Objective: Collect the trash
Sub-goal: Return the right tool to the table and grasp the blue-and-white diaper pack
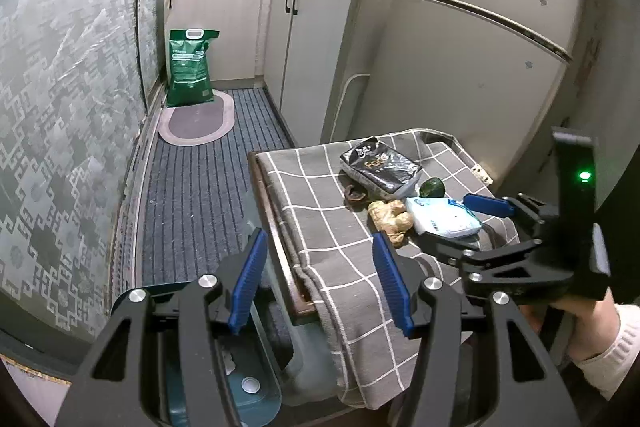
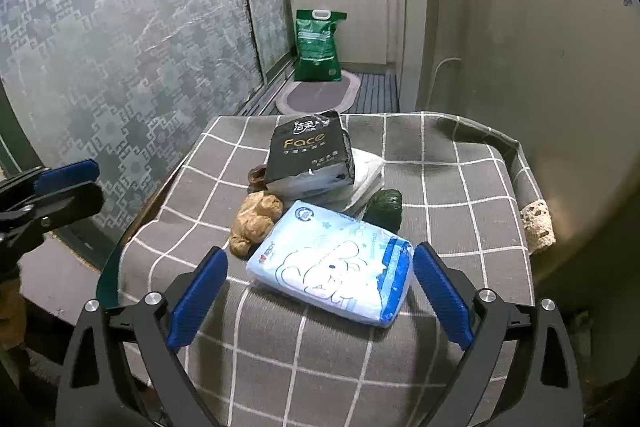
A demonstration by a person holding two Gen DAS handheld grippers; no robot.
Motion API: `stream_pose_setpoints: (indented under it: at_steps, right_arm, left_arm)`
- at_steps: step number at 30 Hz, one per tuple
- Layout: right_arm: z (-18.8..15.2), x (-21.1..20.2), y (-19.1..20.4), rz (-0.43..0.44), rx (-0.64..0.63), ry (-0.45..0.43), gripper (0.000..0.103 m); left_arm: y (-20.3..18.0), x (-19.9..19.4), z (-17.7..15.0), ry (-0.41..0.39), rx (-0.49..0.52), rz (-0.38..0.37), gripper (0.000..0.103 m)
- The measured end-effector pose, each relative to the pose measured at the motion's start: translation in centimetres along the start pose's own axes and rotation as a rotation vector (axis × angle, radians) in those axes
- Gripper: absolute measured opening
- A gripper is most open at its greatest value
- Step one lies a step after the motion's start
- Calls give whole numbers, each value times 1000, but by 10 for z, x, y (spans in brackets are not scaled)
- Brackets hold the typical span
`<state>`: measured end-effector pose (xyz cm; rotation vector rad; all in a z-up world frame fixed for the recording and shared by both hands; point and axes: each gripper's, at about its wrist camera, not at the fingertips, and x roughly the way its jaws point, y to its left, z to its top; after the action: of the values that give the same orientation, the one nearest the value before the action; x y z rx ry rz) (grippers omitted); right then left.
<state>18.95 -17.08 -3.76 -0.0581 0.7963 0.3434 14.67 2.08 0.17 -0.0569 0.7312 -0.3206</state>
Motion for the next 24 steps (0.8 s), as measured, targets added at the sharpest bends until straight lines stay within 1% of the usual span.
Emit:
stream_pose_setpoints:
  at_steps: [4, 9, 11, 12, 16, 21, 24]
  right_arm:
    - [-2, 12, -7, 1, 56, 20, 95]
    - [0, 15, -12, 8, 58, 2, 95]
    - [0, 15, -13, 3, 43, 3, 90]
    - [0, 14, -13, 6, 37, 3, 85]
    - [1, 10, -19, 42, 39, 7, 79]
    - [1, 4, -27, 73, 34, 9, 75]
    - [0, -3, -32, 86, 35, 2, 75]
  left_arm:
    - [-2, 1, -2, 7, 8, -1, 58]
    - [-4, 3, -5, 21, 17, -4, 61]
    - [-6, 4, -6, 25, 24, -5, 62]
    - [-7, 5, -6, 27, 27, -6, 63]
    - [-14, 12, -7, 37, 41, -8, 64]
    - [-27, 24, -6, 55, 57, -12, 67]
    - [-35, 34, -5, 70, 64, -17, 68]
